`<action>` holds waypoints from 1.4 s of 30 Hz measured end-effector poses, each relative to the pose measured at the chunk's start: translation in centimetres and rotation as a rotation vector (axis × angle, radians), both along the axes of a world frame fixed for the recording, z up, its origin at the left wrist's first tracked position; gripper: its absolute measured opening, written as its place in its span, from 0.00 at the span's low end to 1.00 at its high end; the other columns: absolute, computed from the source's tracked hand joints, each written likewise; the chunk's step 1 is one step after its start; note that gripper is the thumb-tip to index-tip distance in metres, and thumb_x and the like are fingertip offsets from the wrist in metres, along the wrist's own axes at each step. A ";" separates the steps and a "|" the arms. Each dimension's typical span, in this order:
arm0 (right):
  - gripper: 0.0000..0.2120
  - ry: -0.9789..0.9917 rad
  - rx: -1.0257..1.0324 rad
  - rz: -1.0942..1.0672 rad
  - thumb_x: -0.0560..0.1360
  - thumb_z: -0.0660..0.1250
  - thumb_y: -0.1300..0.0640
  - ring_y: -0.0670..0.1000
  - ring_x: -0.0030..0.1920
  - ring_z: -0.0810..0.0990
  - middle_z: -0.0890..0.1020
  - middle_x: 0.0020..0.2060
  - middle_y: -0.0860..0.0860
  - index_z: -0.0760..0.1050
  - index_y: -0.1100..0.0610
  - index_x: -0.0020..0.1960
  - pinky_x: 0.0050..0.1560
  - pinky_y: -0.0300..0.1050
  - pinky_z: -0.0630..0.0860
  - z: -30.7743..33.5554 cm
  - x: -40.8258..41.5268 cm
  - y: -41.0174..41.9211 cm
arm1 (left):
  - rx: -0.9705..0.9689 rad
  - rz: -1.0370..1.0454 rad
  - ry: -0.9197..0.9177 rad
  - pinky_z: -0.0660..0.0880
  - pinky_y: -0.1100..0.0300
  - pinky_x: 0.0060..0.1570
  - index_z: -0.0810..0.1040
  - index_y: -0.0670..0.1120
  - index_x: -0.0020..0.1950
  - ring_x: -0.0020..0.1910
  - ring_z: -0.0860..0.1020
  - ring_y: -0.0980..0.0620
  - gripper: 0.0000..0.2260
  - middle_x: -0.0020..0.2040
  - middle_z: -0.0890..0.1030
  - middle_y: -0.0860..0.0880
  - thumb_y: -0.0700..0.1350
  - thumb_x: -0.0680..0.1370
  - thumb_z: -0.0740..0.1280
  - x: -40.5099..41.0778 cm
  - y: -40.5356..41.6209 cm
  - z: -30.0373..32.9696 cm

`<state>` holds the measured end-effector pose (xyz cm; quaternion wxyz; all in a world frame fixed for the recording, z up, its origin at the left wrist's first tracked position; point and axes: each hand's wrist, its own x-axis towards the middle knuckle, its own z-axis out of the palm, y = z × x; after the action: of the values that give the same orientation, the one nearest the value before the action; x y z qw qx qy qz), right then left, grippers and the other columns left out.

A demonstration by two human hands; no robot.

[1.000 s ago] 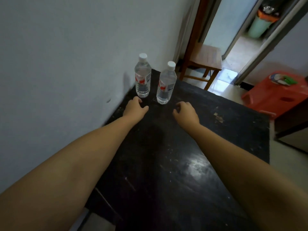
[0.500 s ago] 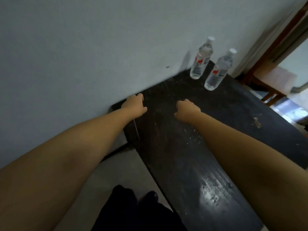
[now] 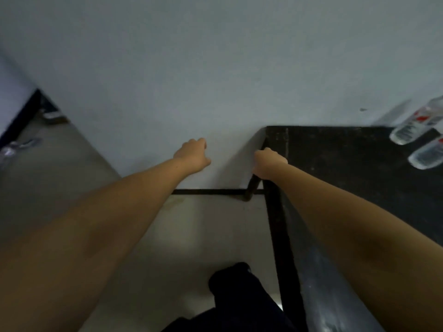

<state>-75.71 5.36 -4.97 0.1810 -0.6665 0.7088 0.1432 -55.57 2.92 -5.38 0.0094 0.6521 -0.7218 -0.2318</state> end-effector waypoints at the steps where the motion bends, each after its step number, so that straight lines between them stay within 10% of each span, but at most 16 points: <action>1: 0.16 0.013 0.011 0.036 0.78 0.61 0.58 0.62 0.57 0.75 0.73 0.60 0.59 0.72 0.61 0.64 0.54 0.54 0.73 -0.2 2.0 0.9 | 0.015 0.033 0.001 0.71 0.54 0.52 0.67 0.44 0.69 0.60 0.73 0.43 0.21 0.65 0.71 0.42 0.49 0.78 0.66 2.2 1.9 -0.2; 19: 0.18 -0.021 -0.033 1.073 0.77 0.62 0.58 0.59 0.64 0.74 0.73 0.64 0.58 0.71 0.58 0.66 0.60 0.50 0.73 1.2 40.5 19.1 | 0.022 1.046 -0.004 0.74 0.50 0.58 0.73 0.41 0.62 0.60 0.75 0.39 0.18 0.60 0.76 0.40 0.48 0.76 0.66 32.7 39.2 2.7; 42: 0.20 0.061 0.031 2.373 0.78 0.59 0.58 0.60 0.66 0.73 0.72 0.67 0.58 0.69 0.59 0.69 0.64 0.54 0.72 -0.2 43.4 56.5 | 0.114 2.433 0.112 0.74 0.51 0.60 0.72 0.41 0.65 0.62 0.74 0.40 0.20 0.63 0.75 0.39 0.47 0.75 0.66 9.3 74.2 0.2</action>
<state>-32.33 61.87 -5.13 -0.0737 -0.9010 -0.3498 0.2457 -46.29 77.08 -5.22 0.2229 0.8911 0.3730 -0.1306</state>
